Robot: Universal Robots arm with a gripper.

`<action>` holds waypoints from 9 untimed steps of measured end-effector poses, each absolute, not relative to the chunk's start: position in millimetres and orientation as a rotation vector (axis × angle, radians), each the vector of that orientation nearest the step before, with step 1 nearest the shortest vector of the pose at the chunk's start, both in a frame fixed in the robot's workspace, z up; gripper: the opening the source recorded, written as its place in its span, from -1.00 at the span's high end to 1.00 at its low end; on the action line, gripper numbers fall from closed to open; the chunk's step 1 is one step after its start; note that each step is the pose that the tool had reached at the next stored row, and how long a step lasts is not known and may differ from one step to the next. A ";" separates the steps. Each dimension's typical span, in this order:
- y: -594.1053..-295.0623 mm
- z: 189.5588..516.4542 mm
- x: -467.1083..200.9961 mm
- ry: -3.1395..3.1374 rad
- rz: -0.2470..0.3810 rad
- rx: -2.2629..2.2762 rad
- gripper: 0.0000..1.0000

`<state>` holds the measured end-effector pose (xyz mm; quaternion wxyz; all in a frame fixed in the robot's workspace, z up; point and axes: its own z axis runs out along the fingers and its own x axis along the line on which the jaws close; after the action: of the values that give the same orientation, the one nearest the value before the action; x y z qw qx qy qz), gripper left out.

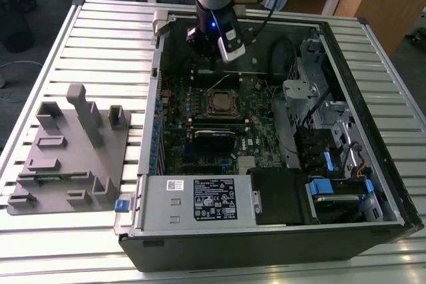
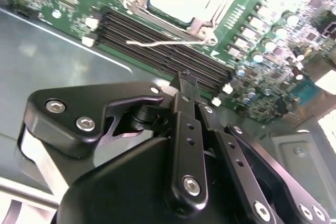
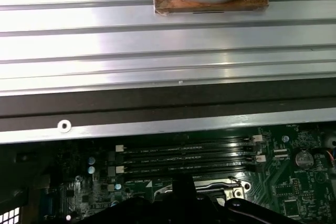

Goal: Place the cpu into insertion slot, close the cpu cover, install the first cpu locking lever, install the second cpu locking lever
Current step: 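Install the first cpu locking lever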

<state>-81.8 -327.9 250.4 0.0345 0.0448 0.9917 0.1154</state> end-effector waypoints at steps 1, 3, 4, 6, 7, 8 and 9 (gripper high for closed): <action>-327.9 250.4 -79.4 3.049 0.355 0.138 0.79; -327.9 250.3 -74.7 3.049 0.354 0.140 0.79; -327.9 250.2 -72.6 3.048 0.354 0.141 0.79; -328.1 249.9 -68.5 3.048 0.354 0.143 0.79; -328.3 249.6 -67.1 3.048 0.355 0.143 0.79; -328.7 249.2 -66.3 3.048 0.354 0.143 0.79; -329.0 248.6 -65.9 3.048 0.354 0.143 0.79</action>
<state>-65.9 -329.0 248.6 0.0347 0.0466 0.9916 0.1152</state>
